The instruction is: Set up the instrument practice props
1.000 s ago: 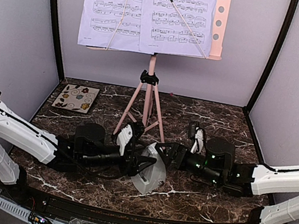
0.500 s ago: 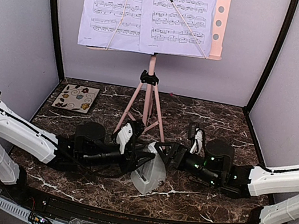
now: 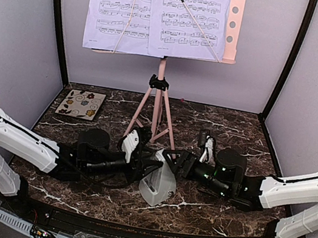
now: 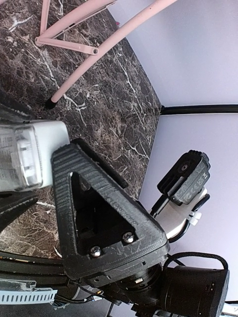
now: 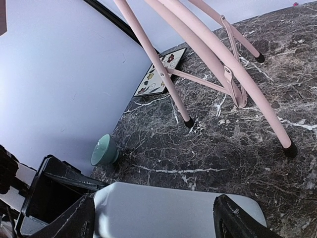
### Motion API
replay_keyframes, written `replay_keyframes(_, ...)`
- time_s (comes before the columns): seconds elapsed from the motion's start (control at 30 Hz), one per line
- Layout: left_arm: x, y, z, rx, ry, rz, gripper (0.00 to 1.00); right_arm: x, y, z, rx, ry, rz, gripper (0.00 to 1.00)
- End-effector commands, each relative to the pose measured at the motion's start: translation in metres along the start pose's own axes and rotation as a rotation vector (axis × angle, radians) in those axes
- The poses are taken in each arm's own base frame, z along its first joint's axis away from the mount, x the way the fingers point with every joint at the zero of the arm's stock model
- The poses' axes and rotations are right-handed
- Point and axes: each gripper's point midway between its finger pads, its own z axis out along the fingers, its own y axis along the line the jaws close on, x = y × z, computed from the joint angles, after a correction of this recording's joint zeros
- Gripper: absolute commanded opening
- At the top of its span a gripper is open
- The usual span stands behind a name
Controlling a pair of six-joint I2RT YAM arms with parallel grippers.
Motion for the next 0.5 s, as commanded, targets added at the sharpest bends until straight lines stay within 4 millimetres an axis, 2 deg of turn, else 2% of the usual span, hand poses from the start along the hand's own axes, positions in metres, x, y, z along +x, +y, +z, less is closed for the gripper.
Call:
replay_keyframes(0.0,-0.013,-0.018,-0.012,0.088,-0.046,0.077,0.24,0.056,-0.092,-0.011,0.307,0.158,-0.098,0.81)
replay_keyframes(0.23,-0.013,-0.03,-0.014,0.139,-0.055,0.099,0.23,0.063,-0.109,-0.022,0.357,0.167,-0.096,0.8)
replay_keyframes(0.47,-0.012,-0.029,-0.022,0.133,-0.065,0.1,0.22,0.064,-0.113,-0.024,0.369,0.167,-0.094,0.8)
